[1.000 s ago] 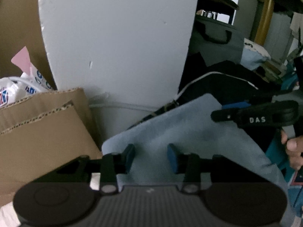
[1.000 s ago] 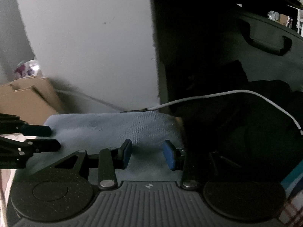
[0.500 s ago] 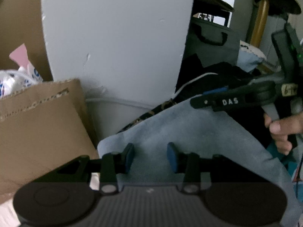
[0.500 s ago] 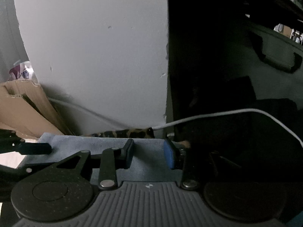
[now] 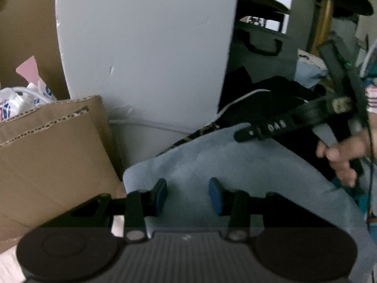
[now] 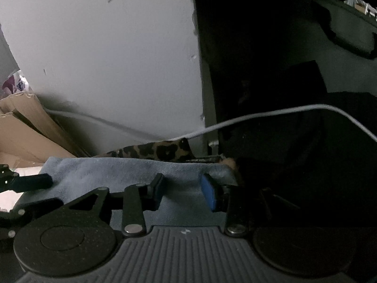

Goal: Fold clothes
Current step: 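Open both grippers and release the jeans stack on the pile, then withdraw both grippers from the placed jeans stack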

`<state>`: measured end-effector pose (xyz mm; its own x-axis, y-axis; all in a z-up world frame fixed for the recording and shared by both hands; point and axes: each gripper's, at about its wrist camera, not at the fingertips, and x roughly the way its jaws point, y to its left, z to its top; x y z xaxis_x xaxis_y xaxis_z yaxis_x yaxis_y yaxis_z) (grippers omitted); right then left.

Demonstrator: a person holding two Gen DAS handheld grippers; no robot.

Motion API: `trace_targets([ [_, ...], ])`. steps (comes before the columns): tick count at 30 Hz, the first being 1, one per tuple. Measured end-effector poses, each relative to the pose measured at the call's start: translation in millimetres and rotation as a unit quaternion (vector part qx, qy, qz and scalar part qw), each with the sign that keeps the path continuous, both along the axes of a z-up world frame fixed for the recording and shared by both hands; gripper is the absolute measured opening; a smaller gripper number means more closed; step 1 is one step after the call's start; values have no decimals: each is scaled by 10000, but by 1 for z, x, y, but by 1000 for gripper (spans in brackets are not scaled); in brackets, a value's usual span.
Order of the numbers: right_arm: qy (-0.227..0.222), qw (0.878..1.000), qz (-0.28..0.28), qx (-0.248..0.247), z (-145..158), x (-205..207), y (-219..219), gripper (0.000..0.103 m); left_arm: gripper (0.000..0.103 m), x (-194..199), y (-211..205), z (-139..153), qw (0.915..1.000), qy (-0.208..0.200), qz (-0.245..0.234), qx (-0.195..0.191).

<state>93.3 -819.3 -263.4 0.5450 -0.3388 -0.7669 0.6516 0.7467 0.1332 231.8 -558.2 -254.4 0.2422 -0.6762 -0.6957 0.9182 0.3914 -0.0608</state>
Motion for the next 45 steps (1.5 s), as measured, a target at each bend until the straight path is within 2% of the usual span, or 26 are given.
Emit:
trace_targets([
  [3,-164,9998,-104,-43,-1,-6,-1,40,43,-4,5,2,9997,-121,-185,59],
  [7,-352,9988,-297,-143,4,-10,-3,41,45,3,6,2,9997,72,-217,126],
  [10,-273,9993,-235,-135,1,-7,-5,41,46,3,4,0,9996,50,-201,174],
  [15,-205,9995,-248,-28,-8,-4,-9,41,46,4,0,-1,9996,239,-11,164],
  [19,-71,9995,-295,65,1,0,-11,41,45,-2,6,8,9996,179,-40,194],
  [22,-245,9994,-255,19,16,-5,-6,42,42,-7,17,15,9996,202,-157,103],
  [28,-448,9988,-69,-180,38,-32,26,42,33,-15,38,29,9986,245,-445,135],
  [33,-616,9977,77,-256,49,-53,58,42,33,-32,53,37,9957,154,-870,277],
  [36,-866,9960,66,-201,54,-65,76,42,33,-44,59,34,9934,57,-1112,259],
  [41,-1057,9941,227,-87,51,-70,110,42,33,-48,69,17,9947,68,-1023,114],
  [45,-910,9943,411,-360,39,-57,140,44,39,-40,76,-1,9962,365,-793,3],
])
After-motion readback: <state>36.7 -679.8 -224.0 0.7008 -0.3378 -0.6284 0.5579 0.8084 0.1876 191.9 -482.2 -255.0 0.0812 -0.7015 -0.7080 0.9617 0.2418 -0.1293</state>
